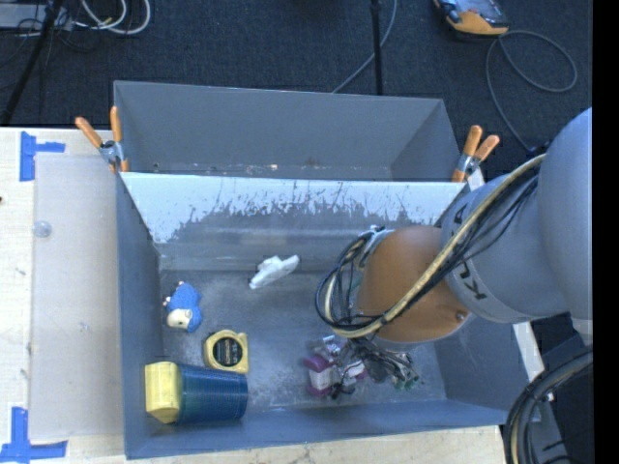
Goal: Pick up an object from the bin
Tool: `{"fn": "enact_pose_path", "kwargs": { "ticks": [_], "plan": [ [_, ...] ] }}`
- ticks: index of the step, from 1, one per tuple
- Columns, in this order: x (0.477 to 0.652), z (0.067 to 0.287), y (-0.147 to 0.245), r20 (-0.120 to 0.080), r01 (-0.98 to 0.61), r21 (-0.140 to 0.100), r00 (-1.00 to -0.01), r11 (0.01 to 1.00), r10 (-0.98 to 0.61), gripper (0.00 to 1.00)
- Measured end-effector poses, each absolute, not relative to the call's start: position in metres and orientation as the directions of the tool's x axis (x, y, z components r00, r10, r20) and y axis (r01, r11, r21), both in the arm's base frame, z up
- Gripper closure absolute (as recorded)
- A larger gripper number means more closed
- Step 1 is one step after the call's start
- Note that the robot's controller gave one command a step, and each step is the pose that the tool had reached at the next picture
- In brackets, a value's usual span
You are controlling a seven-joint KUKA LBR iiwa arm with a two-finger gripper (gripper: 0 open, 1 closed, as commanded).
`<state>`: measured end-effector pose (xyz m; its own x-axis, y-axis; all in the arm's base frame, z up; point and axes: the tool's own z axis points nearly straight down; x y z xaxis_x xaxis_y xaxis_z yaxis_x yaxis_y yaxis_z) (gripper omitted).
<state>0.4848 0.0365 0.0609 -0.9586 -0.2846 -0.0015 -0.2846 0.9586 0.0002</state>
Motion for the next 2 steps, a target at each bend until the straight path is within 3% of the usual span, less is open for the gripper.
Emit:
{"fn": "enact_pose_path", "kwargs": {
  "ticks": [2],
  "plan": [
    [0.481,0.076,0.037,0.011,-0.283,0.004,-0.959,0.959,-0.283,1.00]
  ]
}}
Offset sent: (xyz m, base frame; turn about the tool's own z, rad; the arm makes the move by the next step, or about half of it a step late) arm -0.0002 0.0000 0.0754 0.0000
